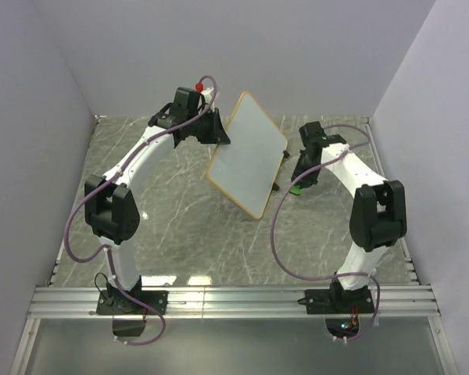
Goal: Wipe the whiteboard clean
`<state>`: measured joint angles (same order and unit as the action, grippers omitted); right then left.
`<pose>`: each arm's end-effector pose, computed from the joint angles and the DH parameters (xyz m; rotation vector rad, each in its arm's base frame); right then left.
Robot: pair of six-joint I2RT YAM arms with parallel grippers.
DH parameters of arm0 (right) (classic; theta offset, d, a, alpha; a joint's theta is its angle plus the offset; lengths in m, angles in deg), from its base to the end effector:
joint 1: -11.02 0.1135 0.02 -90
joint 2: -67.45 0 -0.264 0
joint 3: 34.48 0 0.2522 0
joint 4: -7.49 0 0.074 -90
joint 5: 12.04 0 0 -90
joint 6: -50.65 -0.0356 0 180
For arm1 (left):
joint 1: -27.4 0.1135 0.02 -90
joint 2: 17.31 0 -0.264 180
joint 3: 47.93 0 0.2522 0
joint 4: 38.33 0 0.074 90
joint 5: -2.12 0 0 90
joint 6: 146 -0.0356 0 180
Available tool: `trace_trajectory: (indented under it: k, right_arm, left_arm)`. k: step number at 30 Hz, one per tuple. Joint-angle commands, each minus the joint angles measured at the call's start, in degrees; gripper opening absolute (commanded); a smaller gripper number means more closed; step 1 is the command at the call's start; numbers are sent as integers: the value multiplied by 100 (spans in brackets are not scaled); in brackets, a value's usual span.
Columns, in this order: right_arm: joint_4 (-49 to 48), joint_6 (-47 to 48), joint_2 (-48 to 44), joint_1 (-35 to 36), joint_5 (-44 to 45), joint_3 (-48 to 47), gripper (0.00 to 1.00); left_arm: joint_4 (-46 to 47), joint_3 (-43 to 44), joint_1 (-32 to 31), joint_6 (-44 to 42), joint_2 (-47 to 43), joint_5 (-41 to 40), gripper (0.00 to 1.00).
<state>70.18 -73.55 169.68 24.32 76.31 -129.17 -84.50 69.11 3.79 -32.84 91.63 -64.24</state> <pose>0.3530 0.0845 0.2353 0.5059 2.7822 0.2357 0.3968 -0.1890 0.3330 0.2448 2.3117 -0.8912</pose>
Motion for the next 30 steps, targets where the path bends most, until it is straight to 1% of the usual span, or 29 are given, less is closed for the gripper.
trace_trajectory:
  k: [1,2,3,4,5,6,8,9,11,12,14,19,23,27,28,30]
  right_arm:
    - [-41,124,-230,-38,867,479,0]
    - [-93,132,-204,-38,894,568,0]
    - [-137,124,-213,-29,895,656,10]
    - [-190,132,-204,-38,860,831,25]
    - [-295,132,-230,-38,781,894,62]
    - [-313,124,-239,-38,754,946,73]
    - [-322,115,-309,-38,728,982,85]
    - [-305,115,-353,-38,736,982,91]
    - [-218,132,-502,-29,789,912,95]
    - [-173,141,-546,-29,841,868,97]
    - [-33,185,-669,-38,903,728,98]
    - [222,212,-916,-38,965,482,98]
    - [354,150,-1179,-38,930,428,98]
    - [460,150,-1311,-38,921,437,98]
    - [477,176,-1338,-29,921,463,98]
    - [513,203,-1417,-38,956,499,98]
  left_arm:
    - [-803,-89,-345,-338,171,53,4]
    - [-811,-81,-345,-330,180,44,9]
    - [-820,-72,-345,-329,180,27,12]
    - [-829,-54,-345,-329,180,9,23]
    - [-829,-37,-345,-329,180,9,28]
    - [-838,-19,-345,-329,180,1,36]
    - [-838,-10,-345,-329,153,35,49]
    - [-829,-10,-345,-329,145,27,52]
    - [-829,-10,-354,-329,118,18,58]
    - [-846,7,-345,-329,109,27,60]
    - [-864,34,-345,-329,66,-26,63]
    - [-926,157,-345,-321,13,-96,66]
    - [-961,288,-337,-303,30,-193,71]
    - [-961,473,-249,-207,83,-184,73]
    - [-952,491,-188,-198,92,-123,75]
    - [-908,526,-117,-163,74,-88,86]
